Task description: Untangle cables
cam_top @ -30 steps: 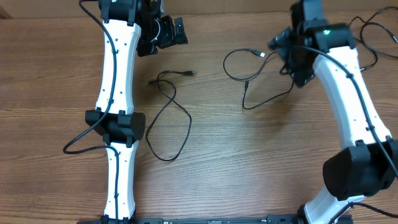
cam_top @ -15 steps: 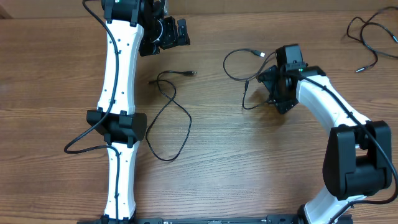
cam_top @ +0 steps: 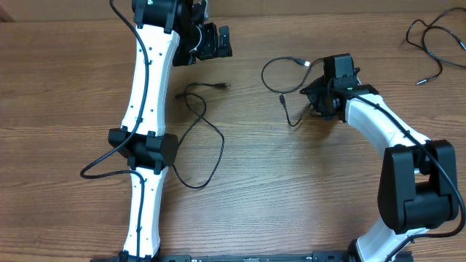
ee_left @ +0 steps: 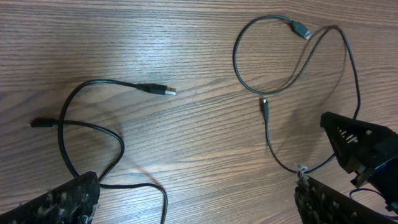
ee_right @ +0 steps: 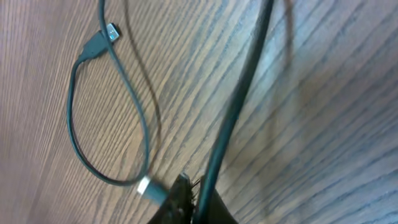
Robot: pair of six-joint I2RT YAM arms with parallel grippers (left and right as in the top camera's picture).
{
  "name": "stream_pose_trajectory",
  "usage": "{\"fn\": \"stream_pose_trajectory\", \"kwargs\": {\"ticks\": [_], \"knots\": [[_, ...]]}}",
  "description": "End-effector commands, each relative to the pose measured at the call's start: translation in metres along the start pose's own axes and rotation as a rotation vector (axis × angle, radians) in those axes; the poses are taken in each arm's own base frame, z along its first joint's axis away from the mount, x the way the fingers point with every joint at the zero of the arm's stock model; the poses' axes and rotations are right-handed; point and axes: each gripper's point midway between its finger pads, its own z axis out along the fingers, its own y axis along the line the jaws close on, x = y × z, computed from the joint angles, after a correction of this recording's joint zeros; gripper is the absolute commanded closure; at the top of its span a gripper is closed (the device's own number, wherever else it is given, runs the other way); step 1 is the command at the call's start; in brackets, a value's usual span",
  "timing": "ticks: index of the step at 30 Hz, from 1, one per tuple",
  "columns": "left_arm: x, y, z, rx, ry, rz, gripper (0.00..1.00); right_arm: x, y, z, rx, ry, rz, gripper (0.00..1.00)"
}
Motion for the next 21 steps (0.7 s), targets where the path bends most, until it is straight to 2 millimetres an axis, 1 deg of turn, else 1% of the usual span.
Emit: {"fn": "stream_pose_trajectory", "kwargs": {"ticks": [1, 3, 5, 6, 8, 9, 11, 12, 14, 17, 18, 19, 21], "knots": [[-0.001, -0.008, -0.014, -0.004, -0.038, 0.049, 0.00, -0.003, 0.002, -0.002, -0.008, -0.010, -0.105, 0.96], [0.000, -0.008, -0.014, -0.004, -0.037, 0.049, 0.00, 0.005, 0.012, -0.008, -0.057, 0.045, -0.061, 0.96], [0.000, -0.008, -0.014, -0.004, -0.037, 0.049, 0.00, 0.008, 0.035, -0.021, -0.164, 0.079, -0.080, 0.96], [0.000, -0.008, -0.014, -0.004, -0.037, 0.049, 0.00, 0.002, 0.051, -0.032, -0.236, 0.054, -0.147, 0.96], [0.000, -0.008, -0.014, -0.003, -0.037, 0.049, 0.00, -0.012, 0.079, -0.055, -0.349, -0.038, -0.269, 0.96], [0.000, -0.008, -0.014, -0.003, -0.037, 0.055, 0.00, -0.020, 0.094, -0.073, -0.412, -0.097, -0.334, 0.96], [0.000, -0.008, -0.014, -0.004, -0.037, 0.069, 0.00, -0.033, 0.117, -0.104, -0.501, -0.207, -0.453, 0.96], [0.000, -0.008, -0.014, -0.004, -0.037, 0.068, 0.00, -0.040, 0.125, -0.119, -0.529, -0.270, -0.507, 0.96], [-0.001, -0.008, -0.014, -0.004, -0.037, 0.068, 0.00, -0.056, 0.135, -0.151, -0.551, -0.408, -0.582, 0.96], [-0.001, -0.008, -0.014, -0.005, -0.037, 0.068, 0.00, -0.074, 0.139, -0.191, -0.529, -0.575, -0.677, 0.96], [-0.001, -0.007, -0.014, -0.009, -0.039, 0.067, 0.00, -0.076, 0.141, -0.202, -0.524, -0.623, -0.736, 0.96], [-0.001, -0.005, -0.014, -0.020, -0.042, 0.067, 0.00, -0.077, 0.144, -0.213, -0.513, -0.681, -0.840, 0.96], [-0.003, -0.001, -0.014, -0.043, -0.049, 0.066, 0.00, -0.079, 0.146, -0.230, -0.469, -0.772, -1.013, 0.96]]}}
